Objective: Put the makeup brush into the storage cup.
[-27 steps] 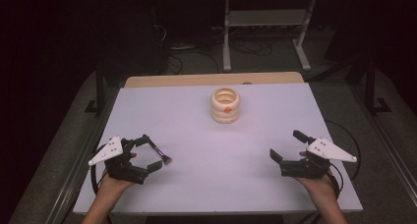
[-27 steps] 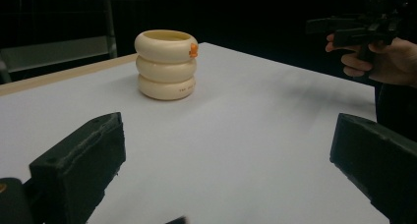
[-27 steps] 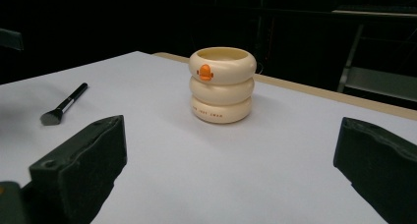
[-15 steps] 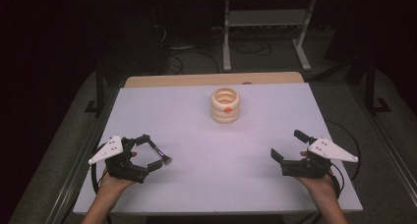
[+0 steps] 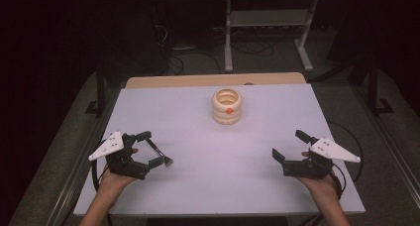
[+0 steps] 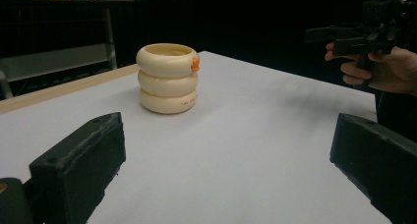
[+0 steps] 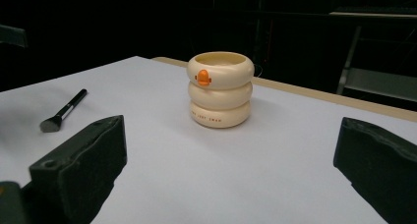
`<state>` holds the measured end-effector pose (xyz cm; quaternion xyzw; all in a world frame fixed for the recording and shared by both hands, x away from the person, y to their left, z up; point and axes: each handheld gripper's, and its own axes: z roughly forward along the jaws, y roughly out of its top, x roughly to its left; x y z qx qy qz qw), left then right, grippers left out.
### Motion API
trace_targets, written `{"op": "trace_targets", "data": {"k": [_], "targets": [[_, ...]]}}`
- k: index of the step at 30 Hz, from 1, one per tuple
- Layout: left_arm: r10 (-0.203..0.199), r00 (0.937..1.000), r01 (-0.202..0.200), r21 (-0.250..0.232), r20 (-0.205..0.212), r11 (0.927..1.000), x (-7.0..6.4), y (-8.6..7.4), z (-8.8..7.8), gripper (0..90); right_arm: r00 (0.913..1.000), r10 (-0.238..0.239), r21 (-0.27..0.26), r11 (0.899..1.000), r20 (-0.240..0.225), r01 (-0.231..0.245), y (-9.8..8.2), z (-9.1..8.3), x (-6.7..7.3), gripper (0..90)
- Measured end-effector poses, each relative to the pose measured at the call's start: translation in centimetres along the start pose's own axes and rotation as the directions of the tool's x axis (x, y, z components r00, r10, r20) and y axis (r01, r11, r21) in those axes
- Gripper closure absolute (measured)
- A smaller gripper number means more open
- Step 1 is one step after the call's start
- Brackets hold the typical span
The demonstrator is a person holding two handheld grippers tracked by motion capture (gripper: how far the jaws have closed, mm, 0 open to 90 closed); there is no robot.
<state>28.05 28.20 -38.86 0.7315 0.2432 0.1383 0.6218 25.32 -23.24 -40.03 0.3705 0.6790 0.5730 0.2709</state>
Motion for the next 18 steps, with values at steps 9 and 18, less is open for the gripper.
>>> {"op": "trace_targets", "data": {"k": [9, 18], "targets": [[0.007, 0.9999, -0.007, -0.009, -0.008, 0.9999, 0.3, 0.6, 0.2, 0.1, 1.0, 0.004, -0.007, 1.0, 0.002, -0.004, 0.1, 0.2, -0.3, 0.0], [0.004, 1.0, -0.004, -0.024, -0.005, 0.9997, 0.7, 1.2, 0.6, 0.1, 1.0, 0.006, -0.011, 1.0, 0.001, -0.006, 0.2, 0.3, -0.2, 0.0]]}}
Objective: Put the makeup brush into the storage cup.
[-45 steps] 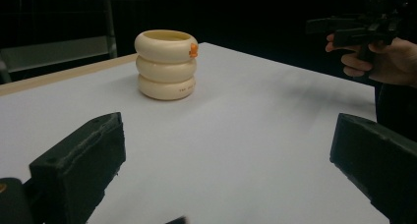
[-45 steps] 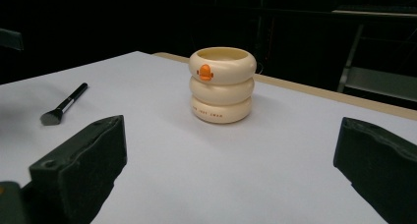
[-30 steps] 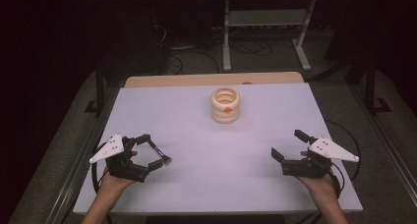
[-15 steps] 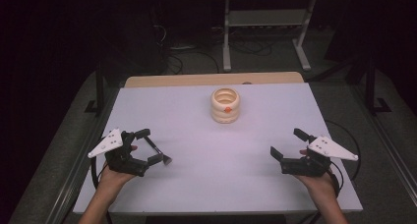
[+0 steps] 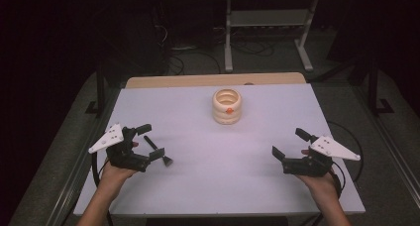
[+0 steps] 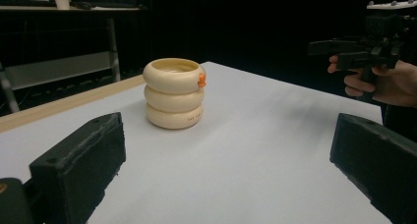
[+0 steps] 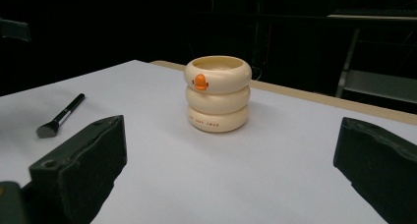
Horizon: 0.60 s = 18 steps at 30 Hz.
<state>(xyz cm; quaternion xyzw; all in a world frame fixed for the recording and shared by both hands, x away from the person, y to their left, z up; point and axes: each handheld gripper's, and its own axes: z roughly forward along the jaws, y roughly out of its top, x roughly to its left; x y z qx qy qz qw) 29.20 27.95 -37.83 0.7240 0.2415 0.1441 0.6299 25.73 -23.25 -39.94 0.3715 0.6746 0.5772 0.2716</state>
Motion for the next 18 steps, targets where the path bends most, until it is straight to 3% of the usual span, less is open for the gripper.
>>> {"op": "trace_targets", "data": {"k": [18], "targets": [[0.008, 0.9996, -0.007, -0.028, 0.026, 0.9996, 1.0, 1.4, 0.8, 0.1, 1.0, 0.003, -0.001, 1.0, 0.0, -0.003, 0.0, 0.1, 0.1, 0.0]]}}
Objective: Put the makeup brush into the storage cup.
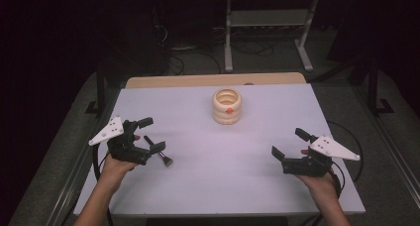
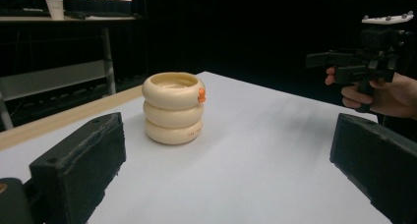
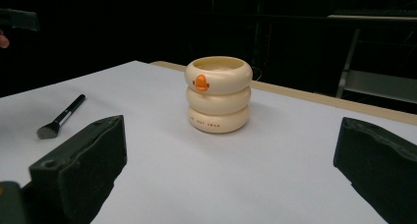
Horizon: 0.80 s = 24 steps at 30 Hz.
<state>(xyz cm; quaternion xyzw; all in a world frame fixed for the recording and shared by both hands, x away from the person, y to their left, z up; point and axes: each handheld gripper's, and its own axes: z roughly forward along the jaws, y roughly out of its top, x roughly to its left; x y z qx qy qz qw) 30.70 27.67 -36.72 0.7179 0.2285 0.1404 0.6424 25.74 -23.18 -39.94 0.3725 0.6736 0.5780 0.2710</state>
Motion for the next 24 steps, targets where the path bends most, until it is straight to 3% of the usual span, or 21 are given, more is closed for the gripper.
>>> {"op": "trace_targets", "data": {"k": [19, 24], "targets": [[0.005, 0.9998, -0.005, -0.005, 0.017, 1.0, 0.6, 0.8, 0.9, 0.1, 1.0, -0.004, -0.001, 1.0, -0.004, 0.004, 0.0, 0.1, 0.1, 0.0], [0.009, 0.9996, -0.009, 0.013, 0.027, 0.9999, 0.7, 0.8, 1.1, 0.1, 1.0, -0.004, -0.001, 1.0, -0.005, 0.004, -0.1, 0.1, 0.1, 0.0]]}}
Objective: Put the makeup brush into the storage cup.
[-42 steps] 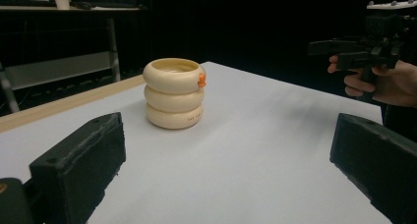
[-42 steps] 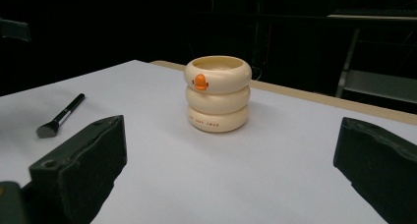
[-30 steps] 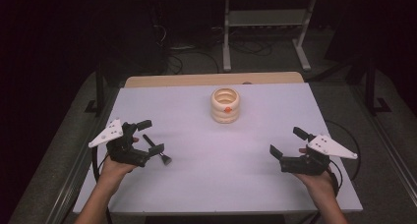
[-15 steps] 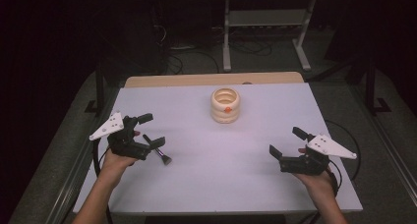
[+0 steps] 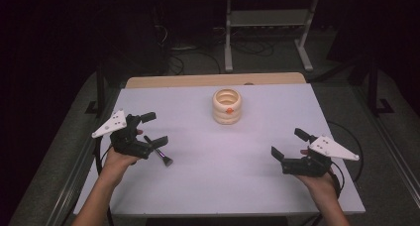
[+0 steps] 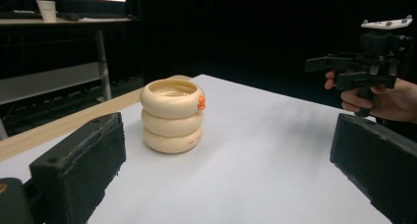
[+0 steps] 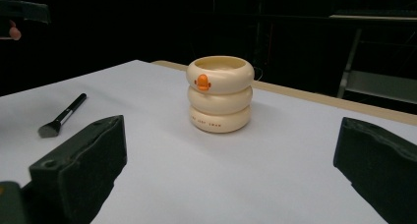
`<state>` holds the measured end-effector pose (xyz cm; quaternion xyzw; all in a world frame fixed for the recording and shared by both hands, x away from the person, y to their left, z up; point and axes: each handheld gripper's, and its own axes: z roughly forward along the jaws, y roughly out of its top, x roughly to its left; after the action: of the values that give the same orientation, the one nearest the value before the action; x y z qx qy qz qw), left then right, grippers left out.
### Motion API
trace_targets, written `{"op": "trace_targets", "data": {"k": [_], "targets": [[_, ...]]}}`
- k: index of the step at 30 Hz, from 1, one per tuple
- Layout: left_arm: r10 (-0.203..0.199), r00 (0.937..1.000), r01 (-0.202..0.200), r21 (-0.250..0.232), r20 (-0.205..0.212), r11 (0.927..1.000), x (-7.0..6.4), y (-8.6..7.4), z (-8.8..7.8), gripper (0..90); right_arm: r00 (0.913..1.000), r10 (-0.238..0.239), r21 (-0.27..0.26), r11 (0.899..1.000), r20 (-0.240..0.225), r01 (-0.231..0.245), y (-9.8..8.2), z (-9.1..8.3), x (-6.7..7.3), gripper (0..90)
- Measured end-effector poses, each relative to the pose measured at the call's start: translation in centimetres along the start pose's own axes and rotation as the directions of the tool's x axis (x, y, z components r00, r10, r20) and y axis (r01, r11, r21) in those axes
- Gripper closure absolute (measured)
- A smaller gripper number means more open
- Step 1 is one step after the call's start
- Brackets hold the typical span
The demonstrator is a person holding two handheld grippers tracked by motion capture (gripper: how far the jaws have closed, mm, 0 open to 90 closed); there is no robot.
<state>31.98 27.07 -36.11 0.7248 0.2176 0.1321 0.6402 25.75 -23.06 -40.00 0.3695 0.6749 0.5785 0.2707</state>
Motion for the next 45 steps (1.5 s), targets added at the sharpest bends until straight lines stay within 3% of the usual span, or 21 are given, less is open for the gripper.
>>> {"op": "trace_targets", "data": {"k": [38, 45], "targets": [[0.022, 0.9991, -0.022, 0.004, -0.036, 0.9998, 2.8, 1.1, 1.6, 0.1, 0.9999, 0.0, 0.0, 1.0, 0.015, 0.0, 0.0, -0.1, -0.1, 0.0], [0.025, 0.9994, -0.024, 0.042, -0.024, 0.9988, 3.5, 1.1, 2.4, 0.1, 0.9998, -0.004, -0.009, 1.0, 0.019, 0.004, 0.1, -0.1, -0.1, 0.0]]}}
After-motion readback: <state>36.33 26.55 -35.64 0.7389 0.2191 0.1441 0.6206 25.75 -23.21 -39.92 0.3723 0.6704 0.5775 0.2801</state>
